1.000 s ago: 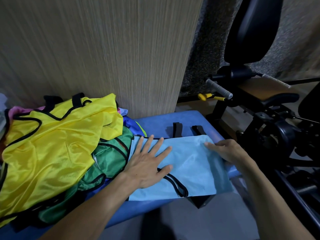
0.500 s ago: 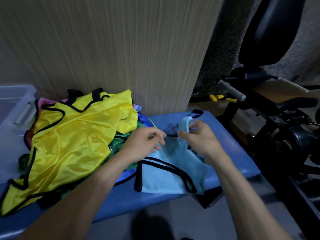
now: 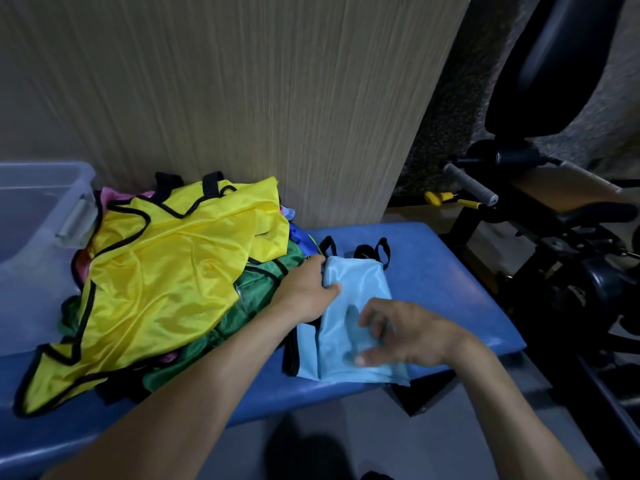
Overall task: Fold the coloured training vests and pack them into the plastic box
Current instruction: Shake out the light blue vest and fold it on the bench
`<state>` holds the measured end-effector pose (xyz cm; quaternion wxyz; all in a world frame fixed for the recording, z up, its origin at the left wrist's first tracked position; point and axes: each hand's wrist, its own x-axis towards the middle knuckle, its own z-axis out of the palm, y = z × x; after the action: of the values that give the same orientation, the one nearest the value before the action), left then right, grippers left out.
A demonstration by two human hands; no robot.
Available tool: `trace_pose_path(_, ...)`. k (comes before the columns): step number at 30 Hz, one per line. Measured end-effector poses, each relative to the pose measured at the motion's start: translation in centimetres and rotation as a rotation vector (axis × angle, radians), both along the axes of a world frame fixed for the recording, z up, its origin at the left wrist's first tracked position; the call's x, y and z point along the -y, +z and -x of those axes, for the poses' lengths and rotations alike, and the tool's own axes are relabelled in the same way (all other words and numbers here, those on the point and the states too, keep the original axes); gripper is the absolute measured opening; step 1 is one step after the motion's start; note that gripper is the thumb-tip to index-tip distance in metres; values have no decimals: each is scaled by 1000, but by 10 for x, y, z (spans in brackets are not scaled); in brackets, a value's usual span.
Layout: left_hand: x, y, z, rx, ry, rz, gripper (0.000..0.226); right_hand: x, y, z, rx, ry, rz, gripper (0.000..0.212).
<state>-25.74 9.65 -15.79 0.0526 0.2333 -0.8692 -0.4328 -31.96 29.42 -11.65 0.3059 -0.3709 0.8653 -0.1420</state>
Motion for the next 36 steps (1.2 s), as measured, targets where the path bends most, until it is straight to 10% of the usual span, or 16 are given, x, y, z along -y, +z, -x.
trace_pose_path(7, 3, 9, 3, -91, 96, 110, 44, -10, -18, -25, -273, 184, 65, 63)
trace_pose_path(18, -6, 11, -38, -127, -90, 847, 54, -20, -55, -36, -531, 302, 165, 56)
trace_pose_path(24, -26, -8, -81, -46, -644, 878, 66, -38, -74, -30, -575, 310, 304, 52)
trace_pose_path(36, -4, -35, -95, -270, -474, 798, 55, -39, -57, -15, -342, -53, 665, 12)
